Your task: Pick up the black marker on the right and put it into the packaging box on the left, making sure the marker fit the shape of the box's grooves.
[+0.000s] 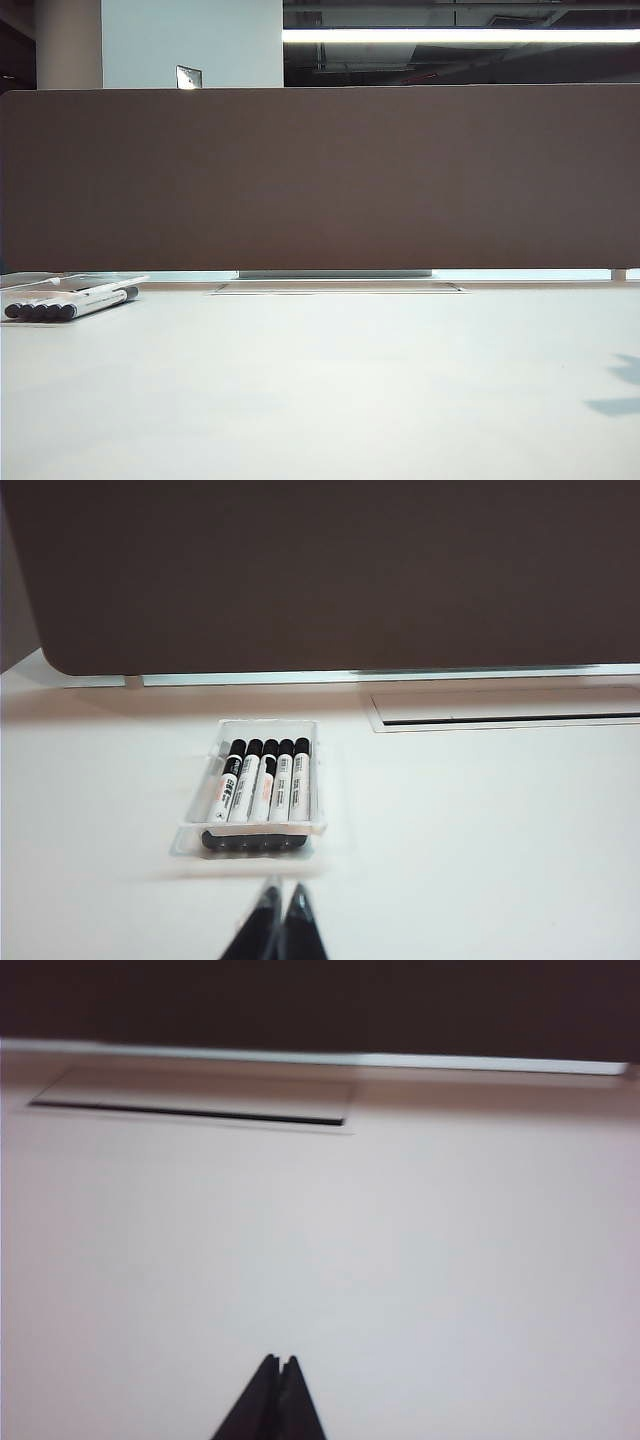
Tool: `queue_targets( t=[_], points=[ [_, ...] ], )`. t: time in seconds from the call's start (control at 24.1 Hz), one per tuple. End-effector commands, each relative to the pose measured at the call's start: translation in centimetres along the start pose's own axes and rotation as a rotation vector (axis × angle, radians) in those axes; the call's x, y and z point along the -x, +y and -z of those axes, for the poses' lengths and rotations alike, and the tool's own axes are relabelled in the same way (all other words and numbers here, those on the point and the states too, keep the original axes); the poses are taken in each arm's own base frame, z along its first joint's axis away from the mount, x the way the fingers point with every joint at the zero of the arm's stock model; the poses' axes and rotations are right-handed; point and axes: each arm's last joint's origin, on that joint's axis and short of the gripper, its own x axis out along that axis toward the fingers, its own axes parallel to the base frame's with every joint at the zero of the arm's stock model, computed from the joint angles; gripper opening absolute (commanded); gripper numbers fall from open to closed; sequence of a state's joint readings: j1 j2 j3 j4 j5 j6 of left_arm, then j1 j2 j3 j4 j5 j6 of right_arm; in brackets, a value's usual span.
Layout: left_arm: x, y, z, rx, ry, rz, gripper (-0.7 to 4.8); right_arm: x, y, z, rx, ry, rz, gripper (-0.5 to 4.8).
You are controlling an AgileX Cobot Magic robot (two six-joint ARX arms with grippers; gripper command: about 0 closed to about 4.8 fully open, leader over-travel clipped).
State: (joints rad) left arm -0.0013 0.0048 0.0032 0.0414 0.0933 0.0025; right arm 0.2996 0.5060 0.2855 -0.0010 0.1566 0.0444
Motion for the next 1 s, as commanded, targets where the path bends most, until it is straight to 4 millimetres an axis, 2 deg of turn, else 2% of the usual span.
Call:
queue_targets(
  t=[0.04, 0.29, 0.5, 0.75, 1.0],
  points=[
    [0.0, 0.0, -0.1, 0.001, -0.011, 0.0, -0.05, 1.0, -0.9, 1.2, -0.022, -0.086, 0.109, -0.05],
    [0.0, 0.0, -0.1, 0.001, -0.011, 0.0, -0.05, 2.5, -2.3, 3.8, -0.057, -0.214, 0.214, -0.05],
    [0.0, 0.0, -0.1, 0.001, -0.011, 0.0, -0.05, 3.0, -3.0, 4.7, -0.063, -0.28, 0.236, -0.05],
    [0.0, 0.0, -0.1, 0.001, -0.011, 0.0, -0.05, 2.6, -3.1, 5.5, -0.062, -0.259, 0.188, -0.05],
    [0.0, 0.0, -0.1, 0.001, -0.011, -0.001, -0.05, 2.6, -3.0, 5.5, -0.065, -0.257, 0.17, -0.05]
  ],
)
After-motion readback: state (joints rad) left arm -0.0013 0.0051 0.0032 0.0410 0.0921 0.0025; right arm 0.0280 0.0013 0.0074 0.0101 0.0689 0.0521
